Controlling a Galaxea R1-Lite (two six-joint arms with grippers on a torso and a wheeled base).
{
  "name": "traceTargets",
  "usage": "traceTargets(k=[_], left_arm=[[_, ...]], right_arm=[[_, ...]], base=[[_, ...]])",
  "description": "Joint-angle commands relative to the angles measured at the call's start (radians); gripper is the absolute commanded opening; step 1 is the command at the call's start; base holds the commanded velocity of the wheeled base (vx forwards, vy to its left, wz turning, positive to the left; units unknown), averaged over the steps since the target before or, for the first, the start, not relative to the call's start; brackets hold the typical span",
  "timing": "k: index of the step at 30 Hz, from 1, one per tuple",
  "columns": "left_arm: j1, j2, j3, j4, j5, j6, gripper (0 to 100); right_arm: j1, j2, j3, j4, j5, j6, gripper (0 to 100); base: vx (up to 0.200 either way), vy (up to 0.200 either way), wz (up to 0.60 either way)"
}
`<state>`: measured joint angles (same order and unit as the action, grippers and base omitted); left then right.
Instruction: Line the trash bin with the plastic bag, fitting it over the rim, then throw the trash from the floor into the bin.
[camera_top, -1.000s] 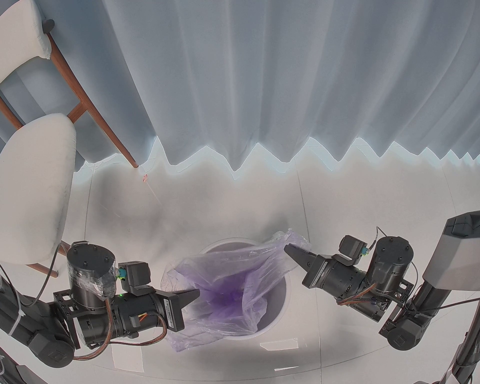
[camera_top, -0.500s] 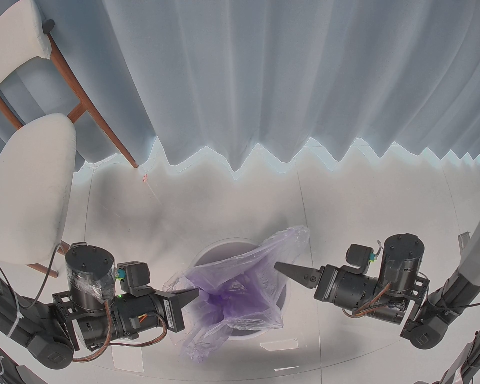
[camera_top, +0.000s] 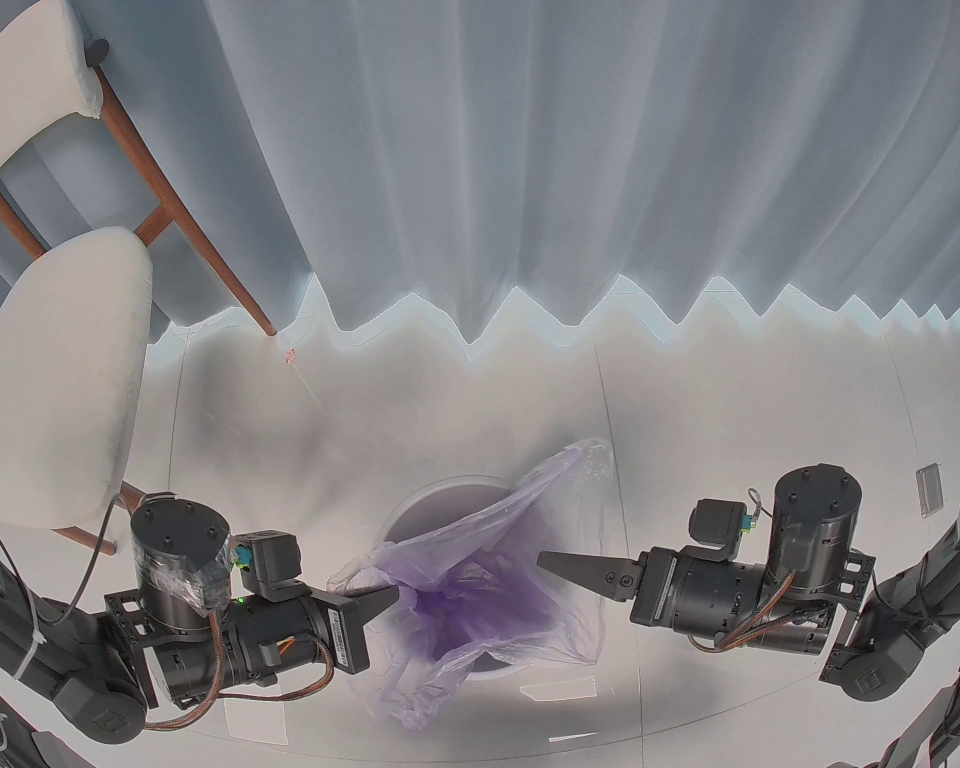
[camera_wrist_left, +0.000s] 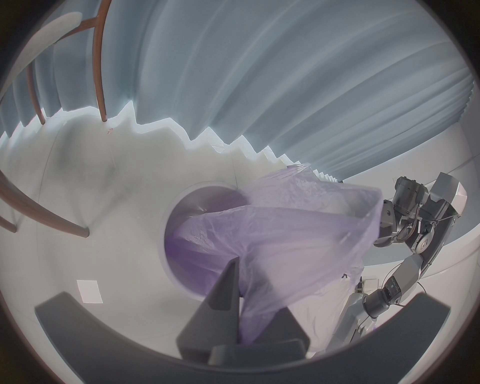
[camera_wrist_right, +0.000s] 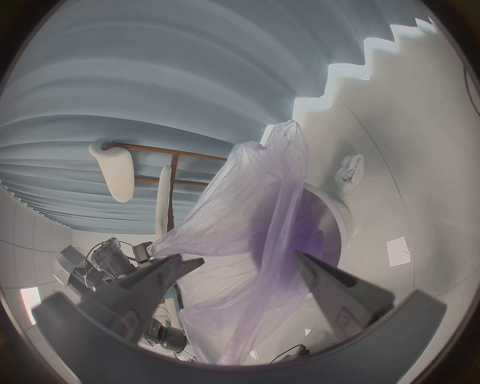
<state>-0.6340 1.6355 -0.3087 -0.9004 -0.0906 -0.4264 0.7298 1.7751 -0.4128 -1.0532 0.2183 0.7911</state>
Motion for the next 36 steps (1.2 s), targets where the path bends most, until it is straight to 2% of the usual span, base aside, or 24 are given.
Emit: traceTargets(k=[1,10,14,16,17,22,24,30,32,33,36], left_arm=[[-0.004,-0.006,0.002,0.000,0.000,0.000,0],[0.010,-0.042,-0.003,0.002,0.000,0.000,0],[0.077,-0.031,-0.007,0.002,0.019,0.005,0],[0.083,-0.028,-0.009,0.003,0.026,0.011,0],[0.086,-0.013,-0.006,0.008,0.051,0.023,0],[0.088,0.052,-0.024,0.014,0.120,0.043,0],[0.093,0.061,-0.038,0.014,0.120,0.041,0],[0.126,0.104,-0.101,0.009,0.108,0.032,0],[0.126,0.107,-0.110,0.009,0.108,0.029,0],[0.129,0.116,-0.124,0.009,0.106,0.006,0],[0.131,0.124,-0.151,0.009,0.091,-0.041,0]], right_arm=[[-0.010,0.023,-0.003,-0.007,0.000,-0.001,0],[-0.066,0.050,0.002,-0.011,0.000,-0.019,0],[-0.151,0.050,0.006,-0.011,0.001,-0.110,0],[-0.164,0.050,0.009,-0.010,0.001,-0.133,0],[-0.173,0.052,0.011,-0.010,0.001,-0.159,0],[-0.176,0.089,-0.004,-0.016,-0.002,-0.167,0],[-0.178,0.107,-0.004,-0.042,-0.007,-0.165,0],[-0.196,0.225,-0.004,-0.268,-0.031,-0.161,0],[-0.199,0.242,-0.006,-0.295,-0.042,-0.161,0],[-0.201,0.274,-0.012,-0.349,-0.062,-0.158,0],[-0.204,0.302,-0.034,-0.396,-0.065,-0.148,0]], base=[[0.000,0.000,0.00],[0.000,0.000,0.00],[0.000,0.000,0.00],[0.000,0.000,0.00],[0.000,0.000,0.00],[0.000,0.000,0.00],[0.000,0.000,0.00],[0.000,0.000,0.00],[0.000,0.000,0.00],[0.000,0.000,0.00],[0.000,0.000,0.00]])
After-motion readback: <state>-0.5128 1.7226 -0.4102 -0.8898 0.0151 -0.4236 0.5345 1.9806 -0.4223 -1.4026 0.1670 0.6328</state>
